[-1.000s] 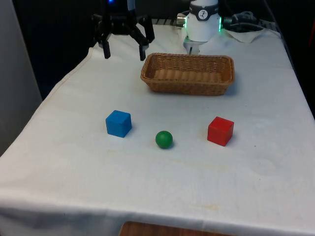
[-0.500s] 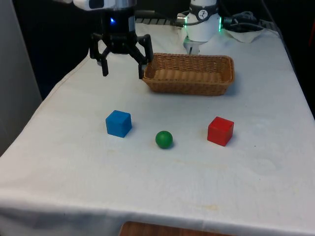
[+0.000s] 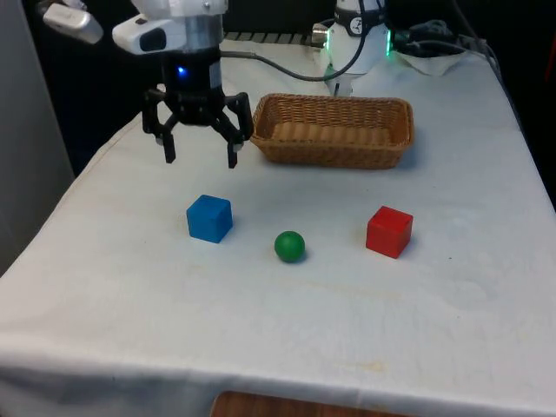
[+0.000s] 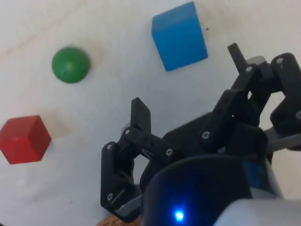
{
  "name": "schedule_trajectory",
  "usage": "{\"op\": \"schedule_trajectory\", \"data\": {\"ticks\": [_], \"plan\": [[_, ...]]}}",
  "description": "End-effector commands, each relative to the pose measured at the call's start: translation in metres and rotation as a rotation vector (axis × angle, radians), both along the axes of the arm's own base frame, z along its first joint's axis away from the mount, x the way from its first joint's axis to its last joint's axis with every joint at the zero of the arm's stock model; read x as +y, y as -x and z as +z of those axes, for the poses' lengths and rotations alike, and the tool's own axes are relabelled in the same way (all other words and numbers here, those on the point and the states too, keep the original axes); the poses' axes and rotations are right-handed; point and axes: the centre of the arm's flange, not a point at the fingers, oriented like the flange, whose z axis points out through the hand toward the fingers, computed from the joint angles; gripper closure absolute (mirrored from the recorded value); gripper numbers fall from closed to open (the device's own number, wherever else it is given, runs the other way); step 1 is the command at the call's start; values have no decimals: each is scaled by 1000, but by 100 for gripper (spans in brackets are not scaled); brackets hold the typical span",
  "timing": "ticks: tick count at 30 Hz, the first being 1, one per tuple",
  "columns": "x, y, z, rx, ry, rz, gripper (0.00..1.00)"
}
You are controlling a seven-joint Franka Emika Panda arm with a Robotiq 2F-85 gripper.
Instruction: Place all non-red objects into the basket.
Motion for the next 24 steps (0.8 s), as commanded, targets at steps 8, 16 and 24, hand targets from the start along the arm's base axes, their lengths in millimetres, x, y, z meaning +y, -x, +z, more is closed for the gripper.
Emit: {"op": "schedule_trajectory", "data": {"ticks": [8,16,24], "plan": [[-10,0,-17,0,-37,-31,0],[-10,2,-28,3,-72,-64,0],[-6,2,-45,6,-114,-98,0]]}}
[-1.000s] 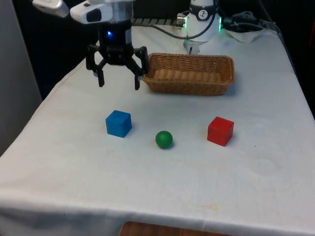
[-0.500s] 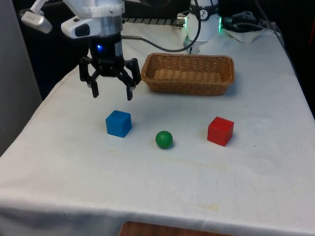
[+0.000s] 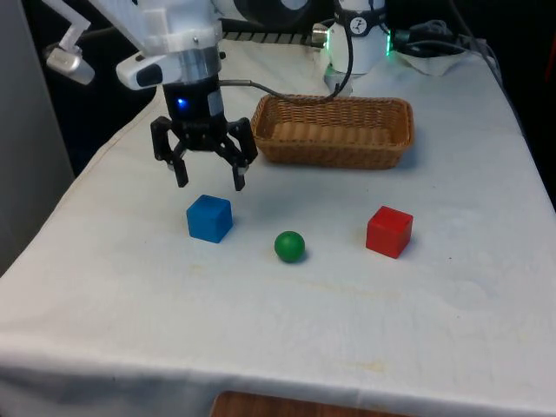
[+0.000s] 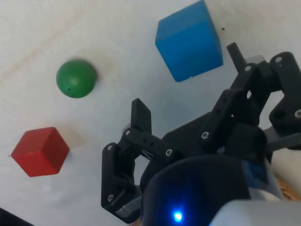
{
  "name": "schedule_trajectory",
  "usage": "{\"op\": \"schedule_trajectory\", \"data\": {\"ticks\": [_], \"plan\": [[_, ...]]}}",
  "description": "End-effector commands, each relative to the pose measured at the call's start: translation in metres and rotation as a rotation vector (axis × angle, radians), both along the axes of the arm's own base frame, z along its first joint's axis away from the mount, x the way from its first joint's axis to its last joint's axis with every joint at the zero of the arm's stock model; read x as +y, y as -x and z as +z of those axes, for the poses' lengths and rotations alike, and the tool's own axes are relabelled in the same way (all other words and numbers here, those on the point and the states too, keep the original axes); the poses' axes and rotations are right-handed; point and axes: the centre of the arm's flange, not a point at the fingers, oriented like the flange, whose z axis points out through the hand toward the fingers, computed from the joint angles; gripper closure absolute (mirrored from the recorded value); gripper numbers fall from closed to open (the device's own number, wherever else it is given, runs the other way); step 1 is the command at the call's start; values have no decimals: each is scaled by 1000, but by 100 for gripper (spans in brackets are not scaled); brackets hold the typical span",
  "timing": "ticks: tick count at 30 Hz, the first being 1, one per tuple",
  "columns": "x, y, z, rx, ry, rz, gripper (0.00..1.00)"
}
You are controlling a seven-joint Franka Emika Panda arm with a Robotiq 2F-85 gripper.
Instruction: Place all non-red objects into the basket.
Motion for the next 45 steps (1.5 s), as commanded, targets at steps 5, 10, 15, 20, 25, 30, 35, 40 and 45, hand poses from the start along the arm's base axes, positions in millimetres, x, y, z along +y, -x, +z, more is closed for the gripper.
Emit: {"op": "schedule_trajectory", "data": {"ticks": [5,10,15,20,25,30,35,40,45], "plan": [[1,-3,-9,1,-25,-10,0],[2,-6,-15,0,-32,-11,0],[5,-10,-22,2,-32,-11,0],[7,-12,-27,6,-27,-6,0],[7,-12,-30,13,-17,-2,0],[10,-13,-39,21,-8,10,0],[11,-13,-44,27,3,17,0],[11,-13,-37,24,7,20,0],[11,-15,-23,18,1,19,0]]}}
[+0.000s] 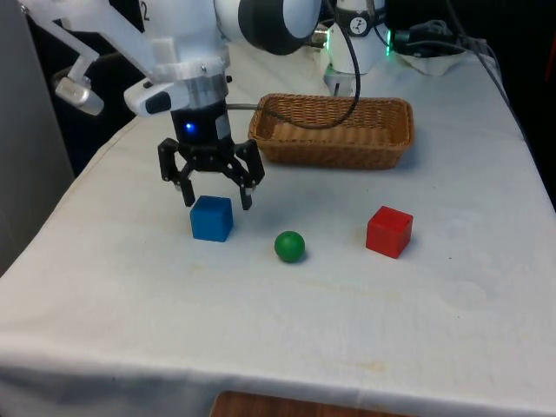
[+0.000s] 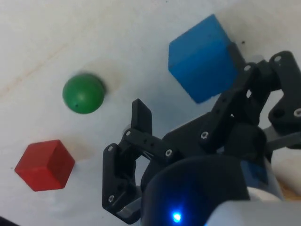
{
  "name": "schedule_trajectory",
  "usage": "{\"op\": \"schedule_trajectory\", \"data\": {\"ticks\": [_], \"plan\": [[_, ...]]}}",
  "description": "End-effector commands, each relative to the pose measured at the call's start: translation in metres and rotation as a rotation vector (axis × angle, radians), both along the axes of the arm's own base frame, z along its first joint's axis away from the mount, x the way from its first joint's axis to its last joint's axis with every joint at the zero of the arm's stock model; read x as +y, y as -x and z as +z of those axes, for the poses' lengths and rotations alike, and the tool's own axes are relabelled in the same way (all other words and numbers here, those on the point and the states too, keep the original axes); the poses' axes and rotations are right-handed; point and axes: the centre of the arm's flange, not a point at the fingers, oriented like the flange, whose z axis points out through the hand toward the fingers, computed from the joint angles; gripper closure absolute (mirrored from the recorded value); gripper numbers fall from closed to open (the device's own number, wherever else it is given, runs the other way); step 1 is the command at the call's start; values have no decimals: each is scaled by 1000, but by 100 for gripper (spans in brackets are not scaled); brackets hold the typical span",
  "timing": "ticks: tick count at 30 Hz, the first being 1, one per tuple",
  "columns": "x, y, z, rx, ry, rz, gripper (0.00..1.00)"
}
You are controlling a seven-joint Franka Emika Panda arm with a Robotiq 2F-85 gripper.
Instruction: Place all non-red objects into the basket.
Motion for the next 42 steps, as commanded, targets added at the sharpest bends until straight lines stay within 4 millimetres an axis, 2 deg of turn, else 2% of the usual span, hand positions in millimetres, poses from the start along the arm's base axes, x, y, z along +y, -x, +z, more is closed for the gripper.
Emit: {"op": "schedule_trajectory", "data": {"ticks": [1,2,8,15,37,42], "plan": [[0,1,8,5,-1,-1,0],[0,1,16,3,-7,-2,0],[-1,0,23,-3,-23,1,0],[2,-5,6,24,-19,27,0],[0,-3,-2,49,47,147,0],[11,-5,-14,72,67,153,0]]}}
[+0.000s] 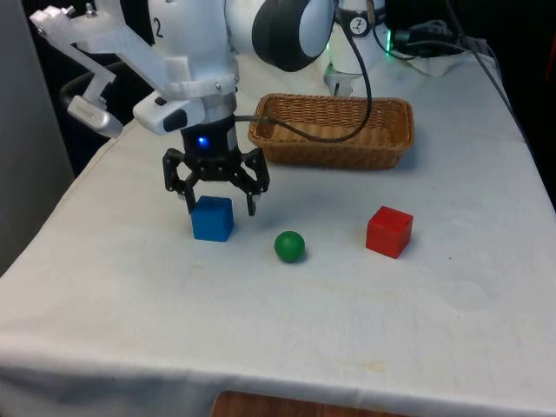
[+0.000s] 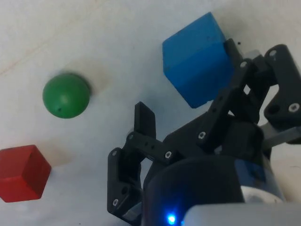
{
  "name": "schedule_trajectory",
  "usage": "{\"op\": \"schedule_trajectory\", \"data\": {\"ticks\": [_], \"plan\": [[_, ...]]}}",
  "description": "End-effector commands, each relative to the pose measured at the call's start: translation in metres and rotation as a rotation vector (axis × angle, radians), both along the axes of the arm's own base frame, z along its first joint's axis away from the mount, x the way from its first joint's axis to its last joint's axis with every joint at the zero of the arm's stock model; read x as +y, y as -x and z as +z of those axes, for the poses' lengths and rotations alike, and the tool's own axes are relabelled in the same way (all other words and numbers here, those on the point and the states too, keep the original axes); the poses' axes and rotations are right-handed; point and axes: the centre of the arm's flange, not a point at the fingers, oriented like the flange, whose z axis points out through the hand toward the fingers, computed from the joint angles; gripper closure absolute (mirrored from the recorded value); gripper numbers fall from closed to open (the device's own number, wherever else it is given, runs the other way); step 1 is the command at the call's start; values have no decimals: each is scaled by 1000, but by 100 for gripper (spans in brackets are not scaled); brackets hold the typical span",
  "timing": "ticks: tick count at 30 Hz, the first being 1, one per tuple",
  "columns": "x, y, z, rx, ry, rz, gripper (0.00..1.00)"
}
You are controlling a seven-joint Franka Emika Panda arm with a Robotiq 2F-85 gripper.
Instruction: Place all non-red objects into the basket.
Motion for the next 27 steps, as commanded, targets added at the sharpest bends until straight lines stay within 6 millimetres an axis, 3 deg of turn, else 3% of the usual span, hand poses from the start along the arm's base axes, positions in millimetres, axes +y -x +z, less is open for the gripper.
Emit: {"op": "schedule_trajectory", "data": {"ticks": [1,8,11,12,13,14,15,17,25,27], "plan": [[2,-1,-5,7,10,-5,0],[8,-4,-13,15,16,-13,3],[8,-4,-14,16,16,-17,33],[8,-3,-14,15,11,-12,50],[8,-4,-15,16,17,-16,50],[8,-4,-15,16,17,-17,61],[9,-5,-15,16,17,-18,81],[9,-5,-15,15,18,-18,100],[9,-5,-15,15,18,-19,99],[4,-5,-8,14,18,-19,99]]}}
